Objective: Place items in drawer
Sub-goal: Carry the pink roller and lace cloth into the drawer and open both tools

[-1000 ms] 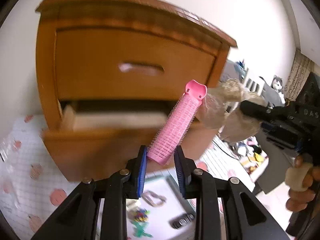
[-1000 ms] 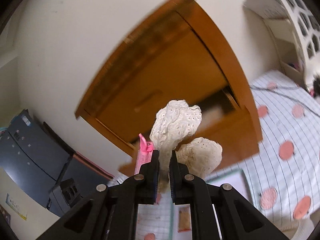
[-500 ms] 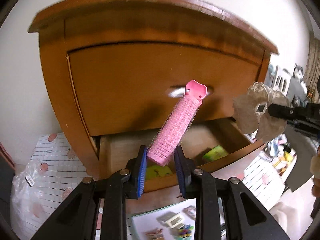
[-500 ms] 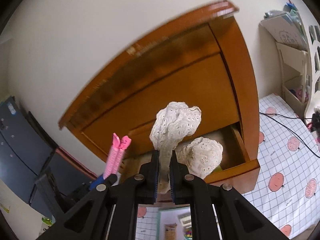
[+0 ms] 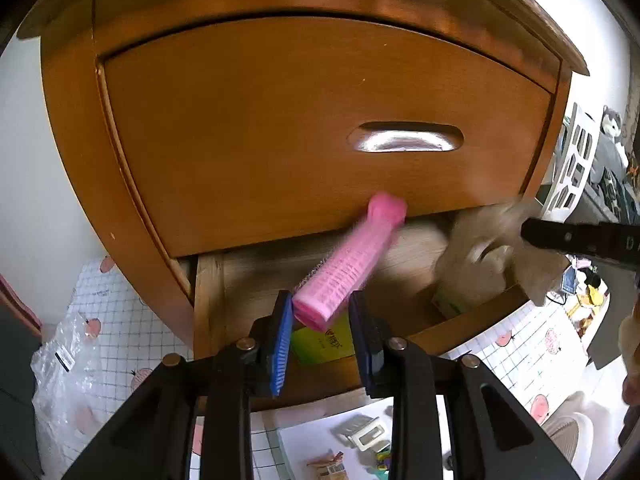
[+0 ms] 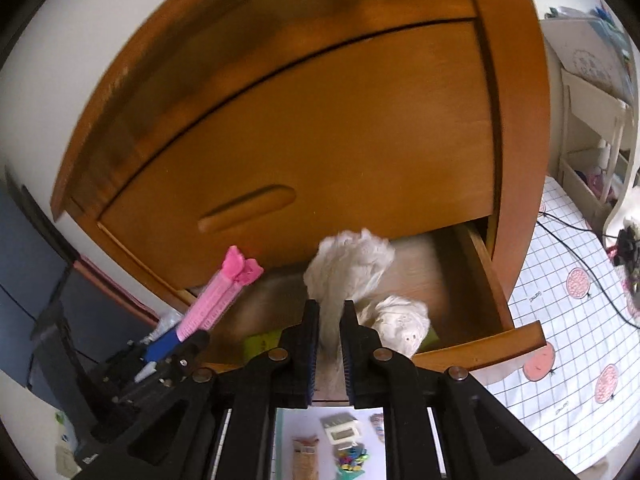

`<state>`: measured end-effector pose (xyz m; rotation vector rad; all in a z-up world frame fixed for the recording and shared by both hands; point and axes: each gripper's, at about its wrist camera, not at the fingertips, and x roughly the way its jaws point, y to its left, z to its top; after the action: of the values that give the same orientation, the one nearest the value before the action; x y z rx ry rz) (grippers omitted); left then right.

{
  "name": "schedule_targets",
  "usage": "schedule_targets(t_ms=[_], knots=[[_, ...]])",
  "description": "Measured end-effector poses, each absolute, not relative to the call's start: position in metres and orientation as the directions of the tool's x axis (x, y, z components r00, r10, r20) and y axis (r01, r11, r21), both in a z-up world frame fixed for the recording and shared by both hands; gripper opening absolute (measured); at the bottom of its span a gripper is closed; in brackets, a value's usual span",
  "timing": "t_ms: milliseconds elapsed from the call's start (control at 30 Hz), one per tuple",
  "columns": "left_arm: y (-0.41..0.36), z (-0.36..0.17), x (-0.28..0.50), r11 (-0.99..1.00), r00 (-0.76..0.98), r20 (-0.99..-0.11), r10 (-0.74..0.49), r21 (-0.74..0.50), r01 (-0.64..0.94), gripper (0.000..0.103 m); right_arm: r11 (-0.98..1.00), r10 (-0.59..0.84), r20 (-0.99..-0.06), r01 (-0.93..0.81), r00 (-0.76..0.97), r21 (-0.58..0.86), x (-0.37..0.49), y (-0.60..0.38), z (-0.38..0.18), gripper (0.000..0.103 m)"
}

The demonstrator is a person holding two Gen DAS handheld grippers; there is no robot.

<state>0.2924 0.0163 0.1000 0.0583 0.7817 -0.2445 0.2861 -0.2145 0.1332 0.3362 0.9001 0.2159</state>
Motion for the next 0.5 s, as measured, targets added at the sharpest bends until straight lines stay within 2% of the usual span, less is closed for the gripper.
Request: schedule_targets(t_ms=[33, 100, 167, 233, 300, 400, 500], knots=[[0.017, 0.100, 0.293, 0.970, 0.681, -0.705, -0.201, -0.047, 0.238, 0.030, 0.928, 0.321, -0.732, -0.044, 0.601, 0.371, 0.287, -0.212, 0.131, 0.013], [0.018, 0.098, 0.294, 0.971, 0.680, -0.704, -0.205, -0.061, 0.230, 0.040, 0.928, 0.325, -0.738, -0.047, 0.592, 0.371, 0.286, -0.208, 0.130, 0.013], [0.019, 0.097, 0.294, 0.973, 0.685, -0.699, -0.204, -0.067, 0.221, 0.046, 0.933, 0.315, -0.744, -0.047, 0.589, 0.358, 0.287, -0.205, 0.127, 0.015], [0.020, 0.097, 0.294, 0.973, 0.687, -0.696, -0.208, -0.075, 0.218, 0.047, 0.935, 0.312, -0.750, -0.047, 0.583, 0.353, 0.285, -0.210, 0.125, 0.028], [0.022, 0.096, 0.295, 0.974, 0.689, -0.695, -0.208, -0.085, 0.209, 0.056, 0.935, 0.309, -0.752, -0.043, 0.582, 0.351, 0.284, -0.211, 0.123, 0.038], [0.026, 0.095, 0.297, 0.976, 0.696, -0.686, -0.212, -0.108, 0.191, 0.064, 0.938, 0.302, -0.757, -0.037, 0.579, 0.345, 0.276, -0.221, 0.119, 0.043], [0.032, 0.092, 0.298, 0.978, 0.693, -0.691, -0.206, -0.126, 0.166, 0.069, 0.941, 0.299, -0.764, -0.046, 0.572, 0.334, 0.273, -0.221, 0.113, 0.058]])
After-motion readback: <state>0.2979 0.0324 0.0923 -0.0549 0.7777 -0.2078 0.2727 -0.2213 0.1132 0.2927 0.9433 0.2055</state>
